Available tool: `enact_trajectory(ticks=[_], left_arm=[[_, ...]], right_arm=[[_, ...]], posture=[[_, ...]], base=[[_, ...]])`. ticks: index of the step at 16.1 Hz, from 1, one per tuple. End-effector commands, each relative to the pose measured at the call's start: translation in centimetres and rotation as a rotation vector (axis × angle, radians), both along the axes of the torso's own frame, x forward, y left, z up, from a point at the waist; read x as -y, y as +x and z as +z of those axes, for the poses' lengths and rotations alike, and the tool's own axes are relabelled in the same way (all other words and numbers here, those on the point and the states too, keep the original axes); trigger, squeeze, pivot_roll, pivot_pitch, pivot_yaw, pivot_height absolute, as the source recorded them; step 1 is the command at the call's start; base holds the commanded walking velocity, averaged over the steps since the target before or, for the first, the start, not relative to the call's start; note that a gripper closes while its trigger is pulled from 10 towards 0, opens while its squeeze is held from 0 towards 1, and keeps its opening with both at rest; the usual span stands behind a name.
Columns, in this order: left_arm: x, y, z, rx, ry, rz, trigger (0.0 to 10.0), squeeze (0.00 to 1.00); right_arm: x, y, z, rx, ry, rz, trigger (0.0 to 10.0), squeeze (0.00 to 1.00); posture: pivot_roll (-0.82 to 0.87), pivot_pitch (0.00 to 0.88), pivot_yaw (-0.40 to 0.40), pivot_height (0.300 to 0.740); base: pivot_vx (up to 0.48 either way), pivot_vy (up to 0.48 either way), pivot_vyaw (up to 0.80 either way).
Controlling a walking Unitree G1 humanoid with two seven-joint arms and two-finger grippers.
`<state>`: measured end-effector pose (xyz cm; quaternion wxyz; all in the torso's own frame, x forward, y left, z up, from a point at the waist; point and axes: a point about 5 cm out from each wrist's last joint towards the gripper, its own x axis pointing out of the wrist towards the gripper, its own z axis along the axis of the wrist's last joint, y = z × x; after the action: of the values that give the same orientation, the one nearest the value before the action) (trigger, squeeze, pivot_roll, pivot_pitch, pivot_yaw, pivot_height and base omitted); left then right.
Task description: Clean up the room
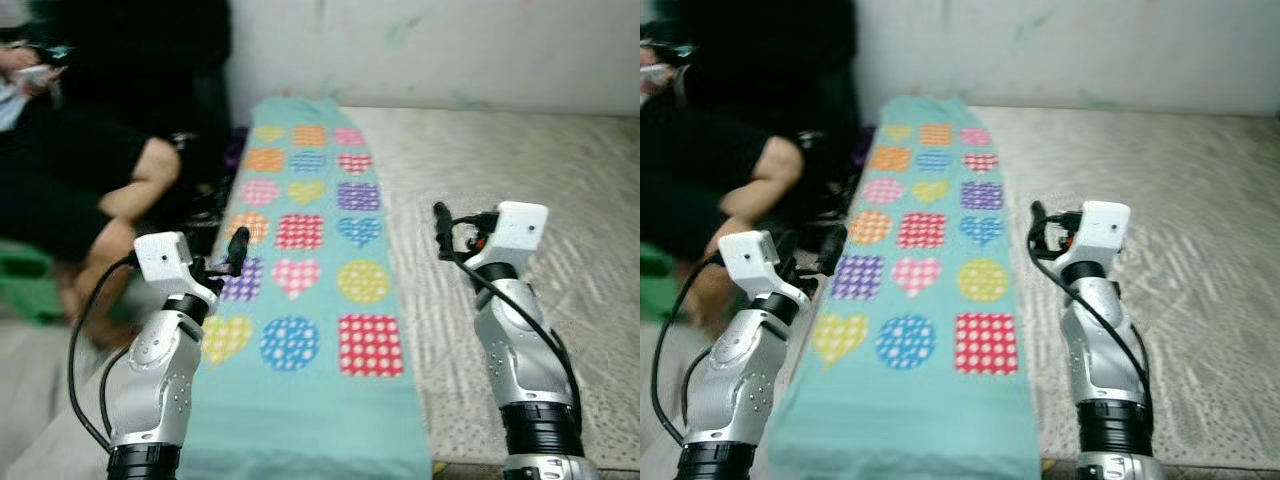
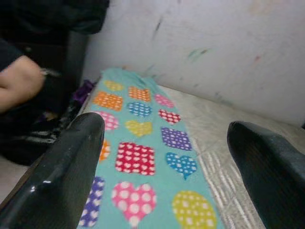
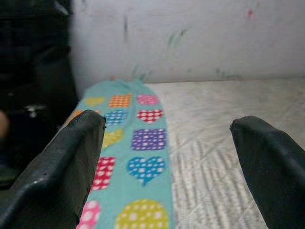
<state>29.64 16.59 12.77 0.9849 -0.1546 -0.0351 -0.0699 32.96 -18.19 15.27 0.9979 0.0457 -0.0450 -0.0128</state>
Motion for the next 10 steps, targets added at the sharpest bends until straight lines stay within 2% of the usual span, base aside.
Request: enact_trajectory(ticks=[1, 3, 10], left_arm=[[0.08, 0.01, -0.06, -0.009, 0.005, -0.009, 10.0, 0.00], [0.15, -0.05, -0.12, -0.009, 0.005, -0.011, 10.0, 0.00], [0.22, -0.17, -0.15, -0.014, -0.004, -0.011, 10.0, 0.00]], right_arm=[[0.29, 0.03, 0.09, 0.007, -0.002, -0.007, 10.0, 0.00], [0.32, 0.04, 0.06, 0.006, -0.003, -0.006, 10.0, 0.00], [0.35, -0.05, -0.23, -0.002, -0.016, -0.006, 10.0, 0.00]], posture=[[-0.03, 0.000, 0.041, 0.740], [-0.03, 0.000, 0.041, 0.740], [-0.03, 0.000, 0.038, 0.740]], base=[[-0.277, 0.000, 0.00], [-0.266, 0.000, 0.00], [0.000, 0.000, 0.00]])
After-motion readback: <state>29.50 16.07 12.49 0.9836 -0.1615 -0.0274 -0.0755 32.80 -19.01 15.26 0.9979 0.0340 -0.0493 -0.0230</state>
